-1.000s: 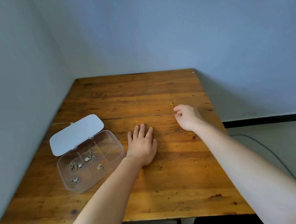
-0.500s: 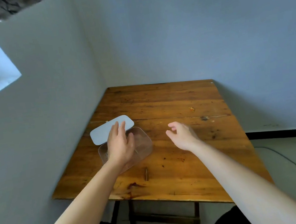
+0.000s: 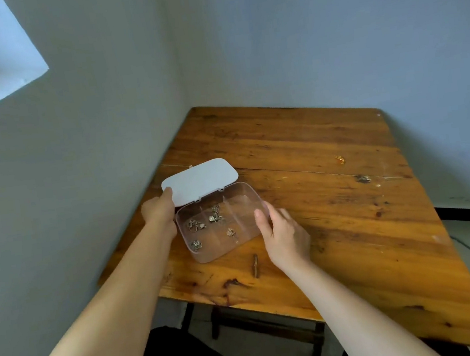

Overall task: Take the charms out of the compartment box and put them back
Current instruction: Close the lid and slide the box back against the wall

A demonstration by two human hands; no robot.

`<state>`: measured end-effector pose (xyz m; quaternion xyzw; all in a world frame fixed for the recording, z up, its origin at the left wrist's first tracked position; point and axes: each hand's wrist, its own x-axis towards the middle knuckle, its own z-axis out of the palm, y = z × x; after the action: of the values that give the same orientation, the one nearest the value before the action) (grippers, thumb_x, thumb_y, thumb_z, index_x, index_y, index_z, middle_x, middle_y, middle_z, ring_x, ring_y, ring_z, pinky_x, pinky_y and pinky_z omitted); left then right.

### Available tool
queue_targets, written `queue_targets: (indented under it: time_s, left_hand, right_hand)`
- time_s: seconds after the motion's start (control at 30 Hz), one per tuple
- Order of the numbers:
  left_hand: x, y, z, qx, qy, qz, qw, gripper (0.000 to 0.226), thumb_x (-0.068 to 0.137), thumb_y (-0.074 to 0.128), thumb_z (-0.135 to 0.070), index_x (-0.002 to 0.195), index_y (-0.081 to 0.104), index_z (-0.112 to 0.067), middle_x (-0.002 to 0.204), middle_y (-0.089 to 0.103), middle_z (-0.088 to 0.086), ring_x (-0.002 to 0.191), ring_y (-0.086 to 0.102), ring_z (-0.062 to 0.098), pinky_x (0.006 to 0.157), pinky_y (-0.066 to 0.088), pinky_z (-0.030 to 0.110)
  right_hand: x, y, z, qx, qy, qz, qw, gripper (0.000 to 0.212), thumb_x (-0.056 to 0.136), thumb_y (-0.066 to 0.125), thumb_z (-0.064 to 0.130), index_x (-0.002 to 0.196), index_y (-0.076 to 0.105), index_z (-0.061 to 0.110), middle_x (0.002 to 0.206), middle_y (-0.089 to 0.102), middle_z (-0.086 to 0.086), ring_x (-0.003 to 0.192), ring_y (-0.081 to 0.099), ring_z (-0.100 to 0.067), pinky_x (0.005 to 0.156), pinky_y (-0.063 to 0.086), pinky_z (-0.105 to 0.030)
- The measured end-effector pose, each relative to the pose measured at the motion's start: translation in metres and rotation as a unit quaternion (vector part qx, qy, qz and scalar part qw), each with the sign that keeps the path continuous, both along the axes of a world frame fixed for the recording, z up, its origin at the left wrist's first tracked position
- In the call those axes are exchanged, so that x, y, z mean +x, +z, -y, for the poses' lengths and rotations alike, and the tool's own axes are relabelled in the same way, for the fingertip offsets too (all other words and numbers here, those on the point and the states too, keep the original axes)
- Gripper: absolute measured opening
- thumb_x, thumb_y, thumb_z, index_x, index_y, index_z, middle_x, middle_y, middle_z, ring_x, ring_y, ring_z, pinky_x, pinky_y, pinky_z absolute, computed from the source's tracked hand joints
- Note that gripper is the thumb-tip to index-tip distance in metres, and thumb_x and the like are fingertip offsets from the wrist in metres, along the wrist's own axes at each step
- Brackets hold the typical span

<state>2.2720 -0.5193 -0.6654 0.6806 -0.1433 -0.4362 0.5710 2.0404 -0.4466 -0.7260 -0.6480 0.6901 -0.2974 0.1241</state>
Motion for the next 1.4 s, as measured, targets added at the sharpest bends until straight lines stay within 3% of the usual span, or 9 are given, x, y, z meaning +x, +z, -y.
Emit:
queue_targets:
  time_s: [0.1, 0.27, 0.6, 0.77, 0.87, 0.93, 1.2, 1.27, 1.4]
  left_hand:
    - [0.001, 0.001, 0.009, 0.014, 0.020, 0.011, 1.000, 0.030, 0.091, 0.070, -0.026, 0.109, 0.062, -0.004, 0.107, 0.066, 0.010, 0.077, 0.061, 0.024, 0.060, 0.050, 0.033]
    - [0.006, 0.000, 0.010, -0.003, 0.017, 0.051, 0.999, 0.036, 0.090, 0.069, -0.011, 0.125, 0.064, -0.006, 0.124, 0.065, 0.014, 0.091, 0.057, 0.021, 0.075, 0.049, 0.032]
    - [0.017, 0.009, -0.033, -0.115, -0.020, 0.174, 0.978, 0.028, 0.086, 0.074, -0.024, 0.113, 0.072, -0.017, 0.095, 0.069, -0.011, 0.091, 0.064, 0.008, 0.073, 0.048, 0.018]
    - [0.024, -0.007, -0.078, -0.197, -0.129, 0.426, 0.874, 0.017, 0.088, 0.072, -0.020, 0.104, 0.077, -0.020, 0.091, 0.070, -0.021, 0.081, 0.062, -0.014, 0.075, 0.044, 0.004]
    - [0.030, -0.017, -0.100, -0.239, -0.215, 0.541, 0.777, 0.023, 0.088, 0.070, -0.008, 0.109, 0.075, -0.015, 0.108, 0.075, -0.004, 0.099, 0.069, 0.007, 0.090, 0.052, 0.023]
    - [0.033, -0.020, -0.107, -0.233, -0.260, 0.585, 0.732, 0.027, 0.087, 0.071, -0.006, 0.114, 0.074, -0.011, 0.116, 0.073, 0.006, 0.107, 0.068, 0.019, 0.095, 0.052, 0.031]
    - [0.037, -0.020, -0.118, -0.206, -0.339, 0.660, 0.638, 0.031, 0.090, 0.065, -0.003, 0.121, 0.068, -0.004, 0.129, 0.065, 0.016, 0.119, 0.062, 0.032, 0.099, 0.052, 0.047]
    - [0.032, -0.021, -0.120, -0.195, -0.347, 0.678, 0.618, 0.036, 0.098, 0.055, -0.021, 0.132, 0.061, -0.011, 0.142, 0.055, 0.011, 0.134, 0.049, 0.030, 0.108, 0.043, 0.047]
    - [0.012, -0.021, -0.116, -0.117, -0.431, 0.704, 0.553, 0.065, 0.097, 0.018, -0.065, 0.154, 0.017, -0.036, 0.163, 0.000, -0.005, 0.152, -0.008, 0.017, 0.122, -0.003, 0.038]
  right_hand:
    - [0.004, 0.001, 0.000, -0.032, -0.027, 0.001, 0.999, 0.059, 0.101, 0.022, 0.059, 0.136, 0.059, 0.029, 0.123, 0.069, 0.004, 0.098, 0.070, -0.020, 0.065, 0.044, -0.024]
    - [0.002, -0.001, 0.000, -0.049, -0.041, 0.061, 0.996, 0.042, 0.104, 0.038, 0.041, 0.126, 0.069, 0.023, 0.118, 0.072, 0.004, 0.094, 0.070, -0.021, 0.067, 0.055, -0.030]
    - [0.007, 0.006, 0.007, 0.015, -0.065, 0.060, 0.996, 0.047, 0.105, 0.033, 0.044, 0.111, 0.074, 0.021, 0.111, 0.069, 0.000, 0.079, 0.053, -0.012, 0.054, 0.033, -0.020]
    - [0.000, 0.022, 0.009, 0.149, -0.043, 0.187, 0.970, 0.050, 0.102, 0.030, 0.052, 0.117, 0.071, 0.027, 0.112, 0.071, -0.006, 0.100, 0.063, -0.027, 0.083, 0.050, -0.036]
    - [-0.002, 0.030, 0.000, 0.164, -0.045, 0.326, 0.930, 0.039, 0.103, 0.033, 0.049, 0.107, 0.068, 0.030, 0.107, 0.071, -0.001, 0.091, 0.066, -0.019, 0.086, 0.051, -0.040]
    - [-0.002, 0.033, -0.007, 0.169, -0.048, 0.378, 0.909, 0.044, 0.103, 0.032, 0.051, 0.125, 0.062, 0.027, 0.111, 0.068, 0.001, 0.088, 0.065, -0.012, 0.083, 0.048, -0.035]
    - [0.002, 0.035, -0.018, 0.157, -0.025, 0.394, 0.905, 0.050, 0.104, 0.034, 0.052, 0.142, 0.050, 0.024, 0.140, 0.055, -0.004, 0.119, 0.059, -0.021, 0.096, 0.047, -0.036]
    - [0.004, 0.033, -0.018, 0.160, -0.015, 0.387, 0.908, 0.052, 0.104, 0.033, 0.053, 0.146, 0.046, 0.025, 0.146, 0.051, -0.004, 0.128, 0.053, -0.023, 0.107, 0.044, -0.042]
    - [0.000, 0.027, -0.015, 0.171, 0.054, 0.325, 0.929, 0.050, 0.106, 0.031, 0.044, 0.154, 0.033, 0.033, 0.159, 0.037, 0.001, 0.144, 0.037, -0.023, 0.118, 0.030, -0.049]
